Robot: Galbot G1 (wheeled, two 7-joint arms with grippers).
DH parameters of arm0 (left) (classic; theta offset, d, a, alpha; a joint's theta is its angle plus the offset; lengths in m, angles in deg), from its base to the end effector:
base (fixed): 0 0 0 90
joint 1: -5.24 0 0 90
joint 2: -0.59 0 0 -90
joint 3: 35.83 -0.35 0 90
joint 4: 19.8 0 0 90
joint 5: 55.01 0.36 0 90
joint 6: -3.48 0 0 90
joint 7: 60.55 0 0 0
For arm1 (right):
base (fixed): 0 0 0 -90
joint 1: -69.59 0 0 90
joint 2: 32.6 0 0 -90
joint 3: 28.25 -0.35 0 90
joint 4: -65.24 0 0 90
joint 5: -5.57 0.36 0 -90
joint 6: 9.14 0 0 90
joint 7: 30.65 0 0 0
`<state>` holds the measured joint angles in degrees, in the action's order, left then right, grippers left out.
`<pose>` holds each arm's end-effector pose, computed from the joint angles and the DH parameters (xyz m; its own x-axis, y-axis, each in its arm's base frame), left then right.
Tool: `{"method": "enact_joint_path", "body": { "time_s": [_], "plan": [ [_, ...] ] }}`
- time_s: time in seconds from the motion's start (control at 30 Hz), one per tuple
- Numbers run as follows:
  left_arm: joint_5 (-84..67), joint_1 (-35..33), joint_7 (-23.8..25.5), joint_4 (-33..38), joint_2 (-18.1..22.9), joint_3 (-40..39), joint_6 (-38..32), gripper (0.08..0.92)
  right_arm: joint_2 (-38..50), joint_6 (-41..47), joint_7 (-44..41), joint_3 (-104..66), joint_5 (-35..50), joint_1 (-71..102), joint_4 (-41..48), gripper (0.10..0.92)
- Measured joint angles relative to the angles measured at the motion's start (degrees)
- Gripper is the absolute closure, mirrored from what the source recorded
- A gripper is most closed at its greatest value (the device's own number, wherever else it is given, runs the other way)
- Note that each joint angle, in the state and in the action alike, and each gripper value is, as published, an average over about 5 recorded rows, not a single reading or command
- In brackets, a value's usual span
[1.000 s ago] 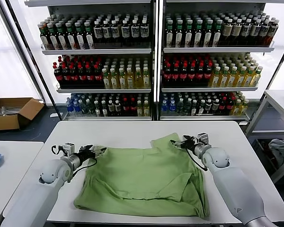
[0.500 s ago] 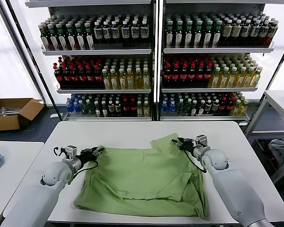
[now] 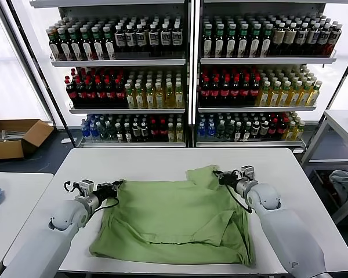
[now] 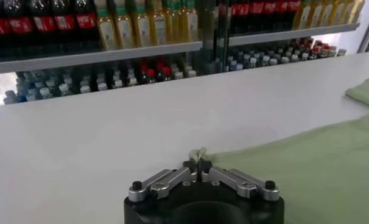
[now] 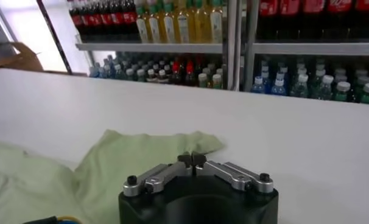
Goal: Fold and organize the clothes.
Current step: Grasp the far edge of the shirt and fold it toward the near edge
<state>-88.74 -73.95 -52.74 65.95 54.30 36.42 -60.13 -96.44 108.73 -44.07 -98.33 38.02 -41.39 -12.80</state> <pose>0.4049 0.1347 -0.2977 -0.8215 0.2761 0.4989 0.3195 0.9476 0.0018 0.4646 -0.0795 -0.2867 -0.7978 -0.4216 0.4311 -0.4045 0.9044 0.1360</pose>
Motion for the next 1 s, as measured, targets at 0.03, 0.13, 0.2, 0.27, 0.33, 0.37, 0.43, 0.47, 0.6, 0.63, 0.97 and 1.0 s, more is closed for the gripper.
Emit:
{"method": "enact_joint_path", "body": {
  "time_s": [0.03, 0.13, 0.2, 0.27, 0.33, 0.37, 0.43, 0.47, 0.6, 0.63, 0.97, 1.0],
  "plan": [
    [-0.2, -0.3, -0.2, 0.7, -0.1, 0.3, -0.2, 0.910, 0.2, 0.1, 0.2, -0.5, 0.5, 0.5, -1.1, 0.919],
    [-0.7, -1.3, -1.0, 3.2, -0.3, 1.4, -0.9, 0.910, 0.7, 0.4, 0.8, -2.2, 1.9, 2.4, -4.9, 0.919],
    [-1.0, -2.3, -1.5, 5.0, -0.4, 2.3, -1.4, 0.910, 1.0, 0.6, 1.3, -3.5, 2.7, 4.0, -7.7, 0.919],
    [-1.2, -3.5, -2.0, 7.0, -0.4, 3.3, -1.9, 0.910, 1.1, 0.8, 1.7, -5.0, 3.4, 5.9, -10.6, 0.919],
    [-1.4, -4.9, -2.2, 9.1, -0.5, 4.5, -2.2, 0.910, 1.2, 0.9, 2.2, -6.5, 3.9, 8.1, -13.7, 0.919],
    [-1.4, -5.7, -2.3, 10.2, -0.6, 5.1, -2.3, 0.910, 1.2, 1.0, 2.4, -7.3, 4.2, 9.4, -15.3, 0.919],
    [-1.5, -7.6, -2.3, 12.5, -0.8, 6.5, -2.5, 0.910, 1.2, 1.2, 2.7, -9.1, 4.6, 12.1, -18.5, 0.919],
    [-1.5, -8.6, -2.3, 13.6, -1.0, 7.3, -2.6, 0.910, 1.2, 1.3, 2.8, -10.1, 4.8, 13.5, -20.2, 0.919],
    [-1.4, -13.1, -1.9, 17.8, -1.7, 10.4, -3.1, 0.910, 1.1, 1.5, 3.0, -14.1, 5.3, 19.6, -26.8, 0.919],
    [-1.3, -14.3, -1.8, 18.7, -1.8, 11.2, -3.3, 0.910, 1.0, 1.5, 3.0, -15.2, 5.3, 21.2, -28.3, 0.919],
    [-0.2, -26.2, -0.5, 25.5, -1.9, 17.8, -5.0, 0.910, -0.6, 1.2, 3.4, -24.0, 4.6, 37.4, -40.4, 0.919],
    [0.0, -27.4, -0.3, 25.7, -2.0, 18.4, -5.1, 0.910, -1.0, 1.1, 3.4, -24.5, 4.4, 38.9, -41.3, 0.919]
  ]
}}
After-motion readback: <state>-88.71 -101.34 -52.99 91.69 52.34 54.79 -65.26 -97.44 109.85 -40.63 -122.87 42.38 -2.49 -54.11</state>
